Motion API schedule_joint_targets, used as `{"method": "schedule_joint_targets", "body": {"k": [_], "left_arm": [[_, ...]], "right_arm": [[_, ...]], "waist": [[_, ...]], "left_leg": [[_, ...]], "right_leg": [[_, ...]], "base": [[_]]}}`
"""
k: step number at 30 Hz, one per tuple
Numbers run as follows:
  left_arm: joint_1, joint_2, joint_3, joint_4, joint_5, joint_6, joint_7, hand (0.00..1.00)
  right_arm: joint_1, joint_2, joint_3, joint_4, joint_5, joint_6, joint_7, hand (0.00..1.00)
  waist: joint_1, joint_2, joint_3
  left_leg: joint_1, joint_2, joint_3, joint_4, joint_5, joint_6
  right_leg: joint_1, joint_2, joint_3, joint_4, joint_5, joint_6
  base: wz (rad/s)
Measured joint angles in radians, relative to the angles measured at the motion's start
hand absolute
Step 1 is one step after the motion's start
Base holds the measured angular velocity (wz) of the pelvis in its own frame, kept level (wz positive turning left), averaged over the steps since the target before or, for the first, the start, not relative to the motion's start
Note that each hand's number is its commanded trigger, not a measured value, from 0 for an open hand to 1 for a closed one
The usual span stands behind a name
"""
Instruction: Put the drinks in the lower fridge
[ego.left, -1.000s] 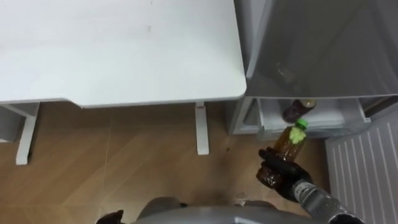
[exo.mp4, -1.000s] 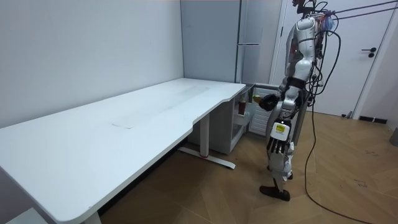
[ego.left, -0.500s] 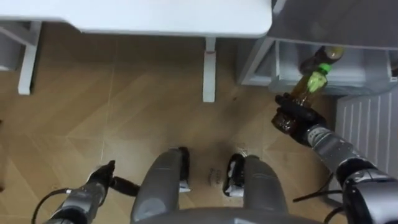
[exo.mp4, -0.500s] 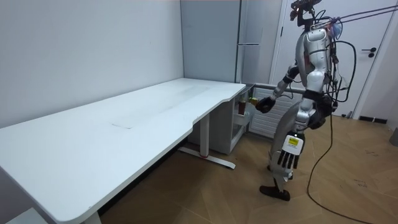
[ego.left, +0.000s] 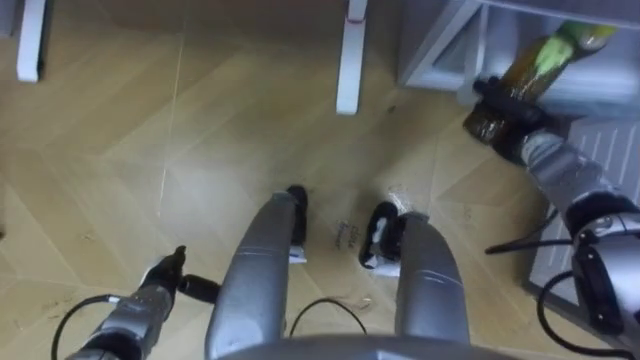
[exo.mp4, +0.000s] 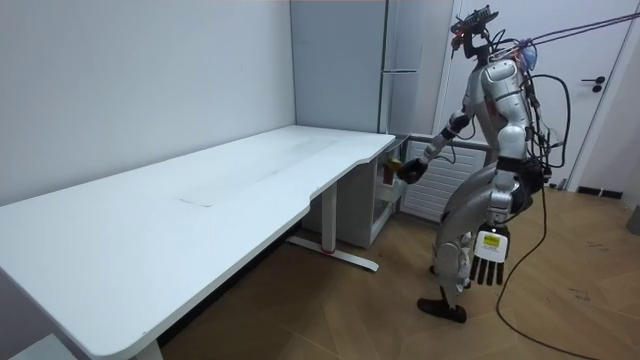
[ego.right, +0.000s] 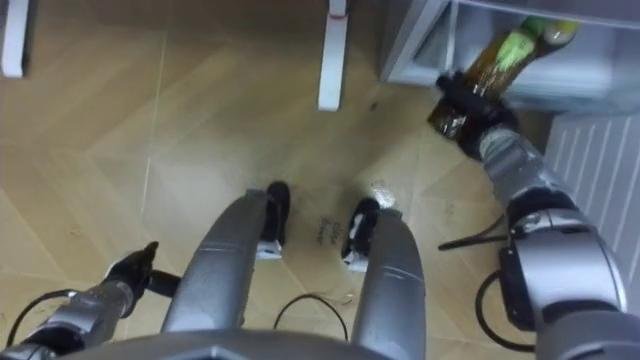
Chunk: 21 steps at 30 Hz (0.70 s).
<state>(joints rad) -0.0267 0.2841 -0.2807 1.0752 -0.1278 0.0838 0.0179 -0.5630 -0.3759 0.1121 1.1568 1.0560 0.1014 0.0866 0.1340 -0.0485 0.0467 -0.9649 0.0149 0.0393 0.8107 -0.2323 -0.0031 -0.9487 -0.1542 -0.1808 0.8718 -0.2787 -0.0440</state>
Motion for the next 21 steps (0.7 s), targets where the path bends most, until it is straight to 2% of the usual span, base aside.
{"method": "schedule_joint_targets", "body": {"k": [1,5,7,10,15,21], "left_arm": [[0.000,0.004,-0.006,-0.004,0.000,0.000,0.000,0.00],[0.000,0.008,-0.011,-0.018,0.000,-0.001,0.011,0.00],[0.000,0.008,-0.018,-0.022,0.000,-0.001,0.021,0.00],[0.001,0.009,-0.018,-0.028,-0.014,0.002,0.039,0.00],[0.005,0.019,-0.018,-0.045,-0.037,0.007,0.044,0.00],[0.052,0.027,-0.017,-0.120,-0.038,0.024,0.046,0.00]], "right_arm": [[-0.008,-0.006,0.004,0.000,-0.002,0.000,-0.001,1.00],[-0.033,-0.013,0.019,0.000,-0.001,0.000,-0.021,1.00],[-0.041,-0.014,0.022,0.000,0.013,0.003,-0.023,1.00],[-0.042,-0.015,0.032,-0.002,0.020,0.012,-0.031,1.00],[-0.043,-0.028,0.064,-0.014,0.042,0.026,-0.047,1.00],[-0.047,-0.037,0.064,-0.014,0.054,0.044,-0.069,1.00]], "waist": [[-0.003,-0.002,0.0002],[0.005,-0.006,0.0024],[0.005,-0.011,0.0047],[0.008,-0.021,0.0089],[0.008,-0.028,0.0071],[0.010,-0.028,0.0070]], "left_leg": [[-0.008,-0.012,-0.002,0.005,0.000,0.000],[-0.023,-0.019,-0.006,0.016,-0.001,0.003],[-0.023,-0.031,-0.009,0.017,-0.001,0.003],[-0.027,-0.030,-0.007,0.018,-0.002,0.002],[-0.039,-0.030,-0.009,0.020,0.000,0.002],[-0.040,-0.029,-0.009,0.020,0.000,0.001]], "right_leg": [[-0.012,-0.013,0.000,0.019,-0.011,0.001],[-0.025,-0.022,0.002,0.042,-0.024,0.003],[-0.027,-0.035,0.001,0.056,-0.036,0.005],[-0.032,-0.036,0.000,0.060,-0.040,0.005],[-0.045,-0.038,-0.007,0.066,-0.042,0.001],[-0.046,-0.039,-0.010,0.067,-0.043,-0.001]], "base": [[0.25],[0.16],[0.15],[0.01],[0.00],[0.00]]}}
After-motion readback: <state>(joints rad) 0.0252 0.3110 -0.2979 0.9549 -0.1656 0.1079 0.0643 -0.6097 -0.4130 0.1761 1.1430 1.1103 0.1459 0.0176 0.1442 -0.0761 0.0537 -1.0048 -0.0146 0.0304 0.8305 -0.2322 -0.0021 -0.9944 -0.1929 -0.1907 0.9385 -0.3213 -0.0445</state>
